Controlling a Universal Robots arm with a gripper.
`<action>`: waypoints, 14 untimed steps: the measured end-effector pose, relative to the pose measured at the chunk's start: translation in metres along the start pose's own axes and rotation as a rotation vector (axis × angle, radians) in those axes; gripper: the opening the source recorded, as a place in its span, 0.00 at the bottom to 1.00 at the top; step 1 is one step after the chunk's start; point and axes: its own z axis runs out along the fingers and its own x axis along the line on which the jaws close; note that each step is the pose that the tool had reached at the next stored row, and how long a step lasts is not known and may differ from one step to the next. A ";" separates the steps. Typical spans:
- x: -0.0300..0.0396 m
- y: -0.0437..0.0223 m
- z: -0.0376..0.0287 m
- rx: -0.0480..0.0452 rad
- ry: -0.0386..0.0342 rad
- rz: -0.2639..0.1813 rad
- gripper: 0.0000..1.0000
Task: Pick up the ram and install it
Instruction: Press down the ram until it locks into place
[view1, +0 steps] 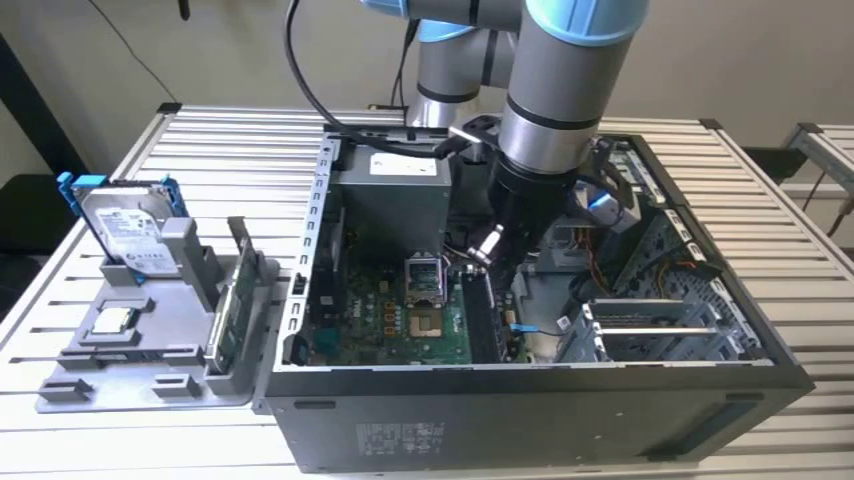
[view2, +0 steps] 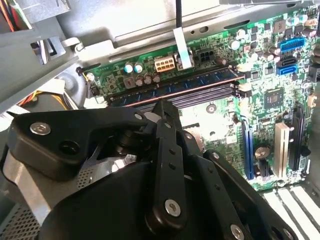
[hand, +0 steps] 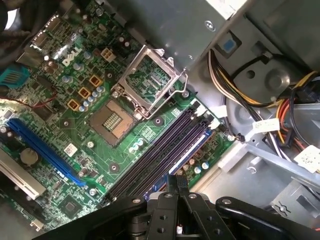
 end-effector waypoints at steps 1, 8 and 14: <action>0.0000 0.0000 0.0000 0.0000 0.0001 -0.007 0.11; 0.0001 0.0000 -0.0001 0.0004 0.0004 -0.066 0.11; 0.0001 0.0000 -0.0001 0.0004 0.0002 -0.140 0.11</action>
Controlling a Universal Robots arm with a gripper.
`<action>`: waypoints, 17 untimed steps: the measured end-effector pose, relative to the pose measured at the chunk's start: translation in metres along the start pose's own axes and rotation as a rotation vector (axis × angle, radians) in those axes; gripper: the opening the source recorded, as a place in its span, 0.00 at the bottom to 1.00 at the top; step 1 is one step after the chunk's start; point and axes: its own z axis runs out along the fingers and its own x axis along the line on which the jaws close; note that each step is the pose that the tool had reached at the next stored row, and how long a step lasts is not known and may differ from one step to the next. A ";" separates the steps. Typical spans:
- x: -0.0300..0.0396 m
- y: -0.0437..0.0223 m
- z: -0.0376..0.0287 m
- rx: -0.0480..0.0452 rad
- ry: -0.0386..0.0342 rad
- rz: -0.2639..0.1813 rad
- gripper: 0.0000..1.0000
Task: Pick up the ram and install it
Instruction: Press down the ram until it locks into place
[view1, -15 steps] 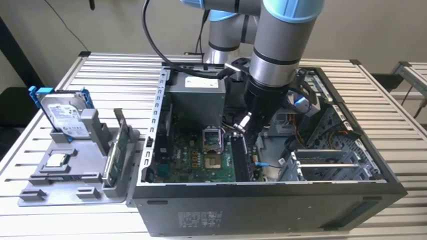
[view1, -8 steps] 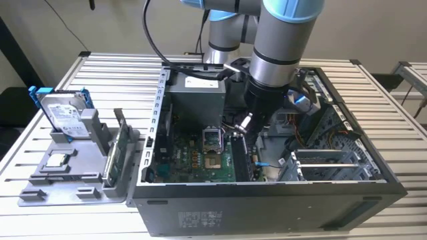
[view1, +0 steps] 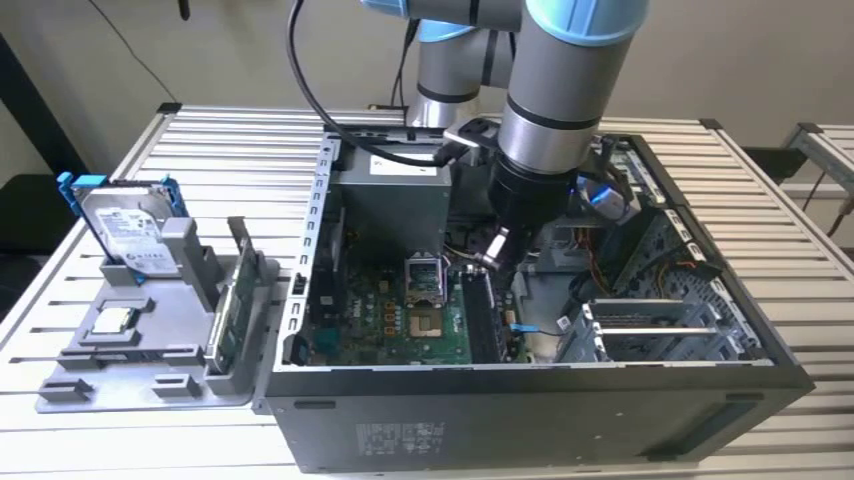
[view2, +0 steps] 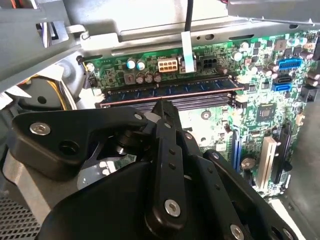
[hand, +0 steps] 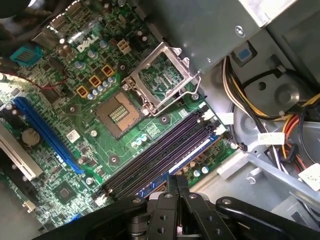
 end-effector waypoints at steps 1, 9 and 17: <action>0.0000 0.0000 0.0000 0.0000 -0.0001 -0.006 0.11; -0.0001 -0.0001 0.0000 -0.0001 -0.0003 -0.081 0.11; -0.0001 -0.0001 0.0008 -0.0059 0.0029 -0.176 0.11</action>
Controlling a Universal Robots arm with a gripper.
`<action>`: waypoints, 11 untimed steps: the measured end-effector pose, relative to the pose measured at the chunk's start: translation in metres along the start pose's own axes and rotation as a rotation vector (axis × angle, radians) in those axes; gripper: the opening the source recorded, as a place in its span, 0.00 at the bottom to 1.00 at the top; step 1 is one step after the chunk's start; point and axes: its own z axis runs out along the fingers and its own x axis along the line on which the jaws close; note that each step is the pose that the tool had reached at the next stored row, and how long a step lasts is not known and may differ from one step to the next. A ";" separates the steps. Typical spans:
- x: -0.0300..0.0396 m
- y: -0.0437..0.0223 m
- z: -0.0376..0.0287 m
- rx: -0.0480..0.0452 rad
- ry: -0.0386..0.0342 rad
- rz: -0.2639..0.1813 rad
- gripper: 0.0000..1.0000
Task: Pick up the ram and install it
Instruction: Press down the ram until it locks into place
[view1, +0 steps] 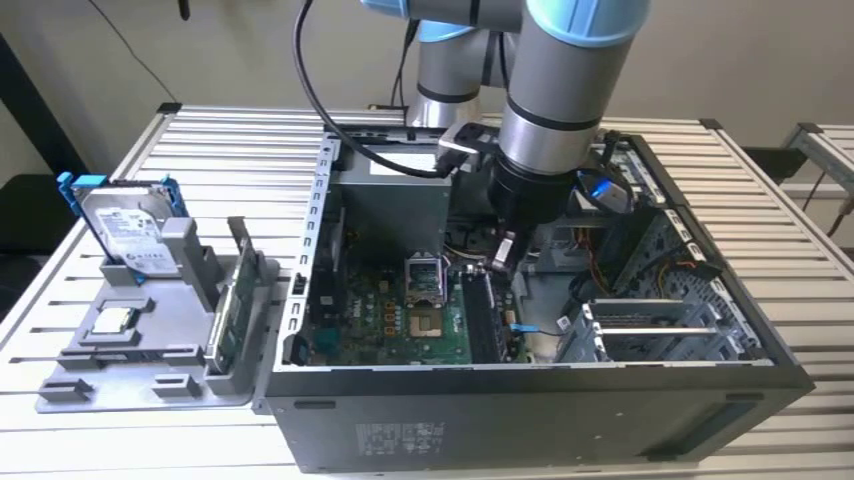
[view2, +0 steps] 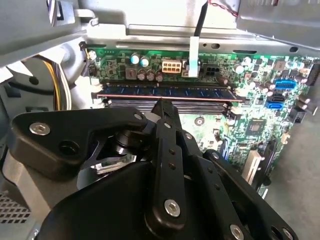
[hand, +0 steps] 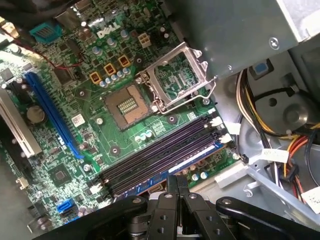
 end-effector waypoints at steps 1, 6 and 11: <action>0.0000 0.0001 0.0001 -0.0021 0.0012 -0.012 0.11; 0.0000 0.0000 0.0003 -0.0046 0.0031 -0.090 0.11; 0.0000 0.0000 0.0008 -0.0046 0.0033 -0.135 0.11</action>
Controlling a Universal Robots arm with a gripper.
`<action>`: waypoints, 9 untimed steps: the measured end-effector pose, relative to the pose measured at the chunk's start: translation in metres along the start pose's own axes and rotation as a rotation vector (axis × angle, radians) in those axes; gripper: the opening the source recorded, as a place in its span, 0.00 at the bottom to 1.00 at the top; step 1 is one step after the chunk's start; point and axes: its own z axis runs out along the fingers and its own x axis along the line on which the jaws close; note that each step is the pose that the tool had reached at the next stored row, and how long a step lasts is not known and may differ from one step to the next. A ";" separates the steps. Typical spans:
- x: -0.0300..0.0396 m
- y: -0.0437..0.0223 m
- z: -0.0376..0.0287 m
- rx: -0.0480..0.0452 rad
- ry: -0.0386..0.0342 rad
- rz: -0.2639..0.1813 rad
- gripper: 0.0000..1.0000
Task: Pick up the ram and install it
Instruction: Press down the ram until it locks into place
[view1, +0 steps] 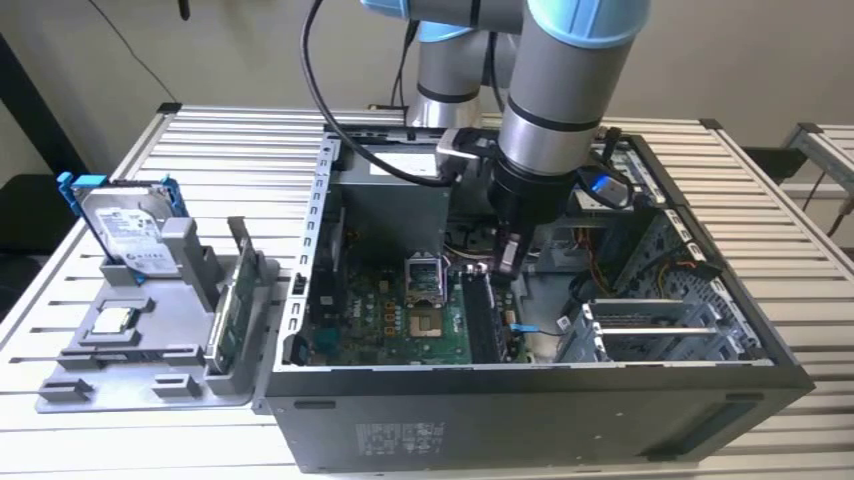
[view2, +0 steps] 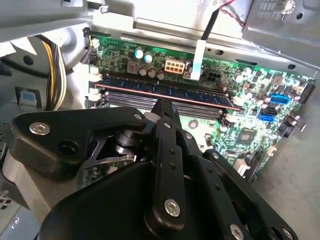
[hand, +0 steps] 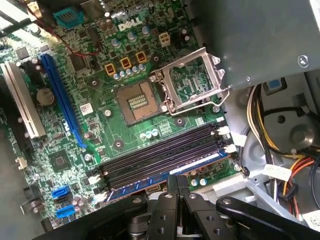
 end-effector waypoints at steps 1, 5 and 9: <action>0.0000 0.0000 0.0003 -0.0006 0.0002 -0.009 0.11; 0.0000 -0.0001 0.0018 -0.0103 0.0049 -0.046 0.11; 0.0003 -0.0002 0.0021 -0.0114 0.0063 -0.092 0.11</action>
